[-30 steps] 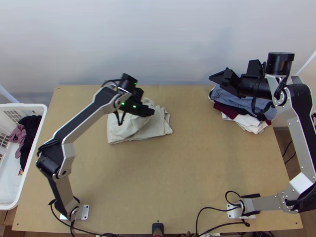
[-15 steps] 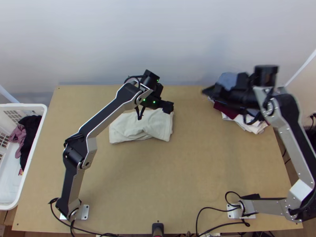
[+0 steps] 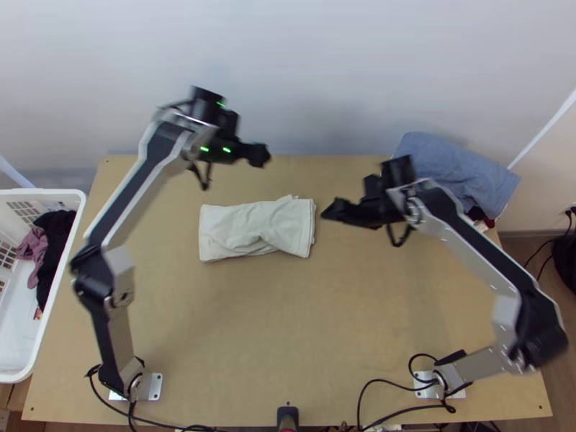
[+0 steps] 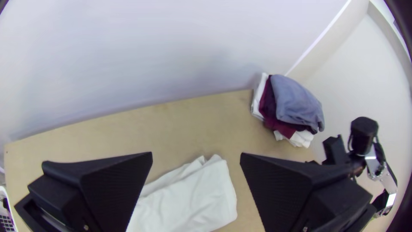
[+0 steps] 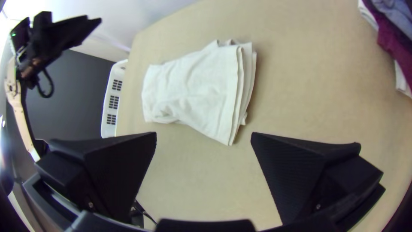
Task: Fold the t-shirt
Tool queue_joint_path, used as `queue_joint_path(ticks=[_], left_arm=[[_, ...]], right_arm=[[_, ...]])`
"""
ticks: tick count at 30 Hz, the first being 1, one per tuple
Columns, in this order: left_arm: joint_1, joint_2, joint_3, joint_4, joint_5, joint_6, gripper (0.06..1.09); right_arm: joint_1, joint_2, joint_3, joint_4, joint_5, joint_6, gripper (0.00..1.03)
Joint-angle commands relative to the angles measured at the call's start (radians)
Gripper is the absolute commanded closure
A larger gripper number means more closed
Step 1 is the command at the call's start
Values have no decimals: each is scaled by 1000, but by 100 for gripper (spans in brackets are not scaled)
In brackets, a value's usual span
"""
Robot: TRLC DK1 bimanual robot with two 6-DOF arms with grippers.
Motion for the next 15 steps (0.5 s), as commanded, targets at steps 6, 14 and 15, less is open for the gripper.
queue_joint_path(ticks=[6,14,15], left_arm=[[104,-161,18,-51,-2,18,10],[179,-233,10,-118,-28,46,10],[189,-242,3,-120,-28,47,10]], right_arm=[[18,214,56,59,-48,-39,3],[18,352,145,87,-63,-70,3],[18,366,158,87,-66,-72,3]])
